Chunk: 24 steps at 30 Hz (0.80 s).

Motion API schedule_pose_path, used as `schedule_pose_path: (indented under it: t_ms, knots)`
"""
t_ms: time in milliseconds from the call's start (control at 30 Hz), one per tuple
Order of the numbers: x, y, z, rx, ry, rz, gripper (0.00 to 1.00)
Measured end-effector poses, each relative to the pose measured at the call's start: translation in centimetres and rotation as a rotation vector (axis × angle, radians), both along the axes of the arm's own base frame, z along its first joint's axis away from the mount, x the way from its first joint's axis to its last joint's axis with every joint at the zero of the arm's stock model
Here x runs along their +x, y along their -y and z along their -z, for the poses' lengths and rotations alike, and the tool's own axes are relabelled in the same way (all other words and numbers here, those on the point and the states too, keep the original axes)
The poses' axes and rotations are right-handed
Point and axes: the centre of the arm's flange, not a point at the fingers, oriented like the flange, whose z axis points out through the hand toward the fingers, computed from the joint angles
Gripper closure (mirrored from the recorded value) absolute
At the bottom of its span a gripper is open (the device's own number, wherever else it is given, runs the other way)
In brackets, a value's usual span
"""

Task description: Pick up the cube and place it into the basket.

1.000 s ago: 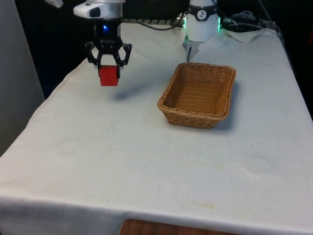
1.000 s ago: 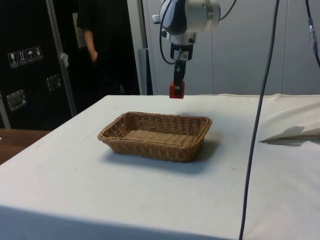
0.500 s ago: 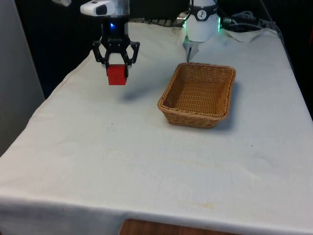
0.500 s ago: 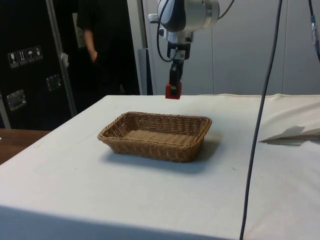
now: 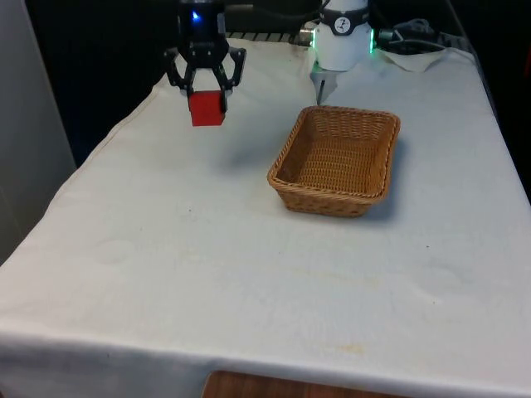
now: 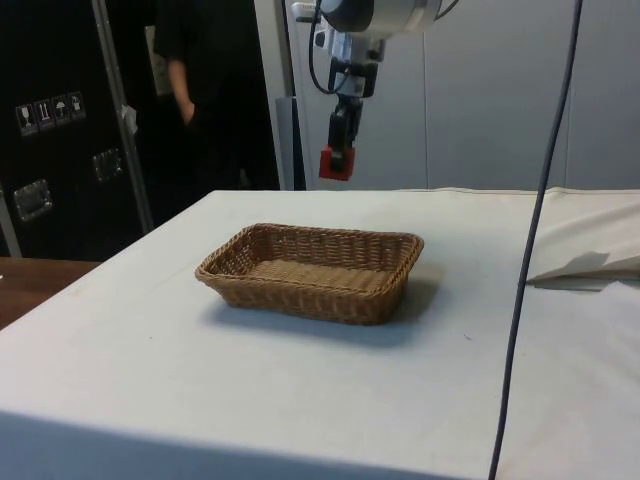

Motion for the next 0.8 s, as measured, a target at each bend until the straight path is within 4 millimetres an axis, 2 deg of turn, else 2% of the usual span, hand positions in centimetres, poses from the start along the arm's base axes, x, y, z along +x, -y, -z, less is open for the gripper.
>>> schedule_pose_path:
  t_ms: [233, 800]
  knots:
    - [0.1, -1.6, -2.5, 0.022, 0.038, 0.010, 0.98]
    - [0.7, -5.2, -6.4, 0.059, 0.052, 0.018, 0.98]
